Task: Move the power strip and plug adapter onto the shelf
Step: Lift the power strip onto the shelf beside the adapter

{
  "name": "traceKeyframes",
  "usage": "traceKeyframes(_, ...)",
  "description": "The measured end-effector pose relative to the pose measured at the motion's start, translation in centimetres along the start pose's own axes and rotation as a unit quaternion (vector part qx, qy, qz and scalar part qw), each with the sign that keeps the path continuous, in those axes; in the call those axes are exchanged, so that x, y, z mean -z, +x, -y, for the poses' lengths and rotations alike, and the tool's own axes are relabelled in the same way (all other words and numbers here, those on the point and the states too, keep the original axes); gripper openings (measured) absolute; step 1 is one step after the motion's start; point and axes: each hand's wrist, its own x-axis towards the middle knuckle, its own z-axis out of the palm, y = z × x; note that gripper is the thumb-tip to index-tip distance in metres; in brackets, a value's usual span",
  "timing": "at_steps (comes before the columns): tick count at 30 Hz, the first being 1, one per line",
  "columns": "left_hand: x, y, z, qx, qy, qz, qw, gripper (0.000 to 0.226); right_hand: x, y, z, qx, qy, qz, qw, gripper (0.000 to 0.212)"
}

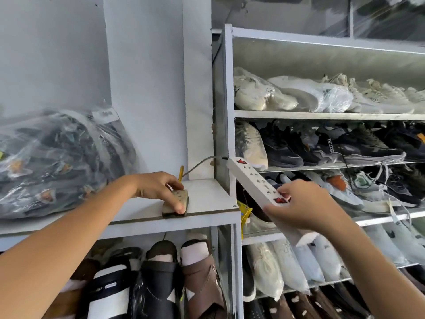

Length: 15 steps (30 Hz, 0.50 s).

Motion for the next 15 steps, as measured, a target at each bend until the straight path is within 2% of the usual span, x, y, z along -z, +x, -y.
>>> traceKeyframes(7,0.1,-0.3,0.9,-0.019,-0.016,-0.011,1.000,0.094,5.4,6.1,8.6,0.019,-0.033,0.119,0.992,0.041)
traceKeyframes(15,0.0,-0.8,1.2,-0.030,-0.017,-0.037,0.999,0.100,0.9,11.7,14.3,-0.012,-0.097,0.195,0.976,0.028)
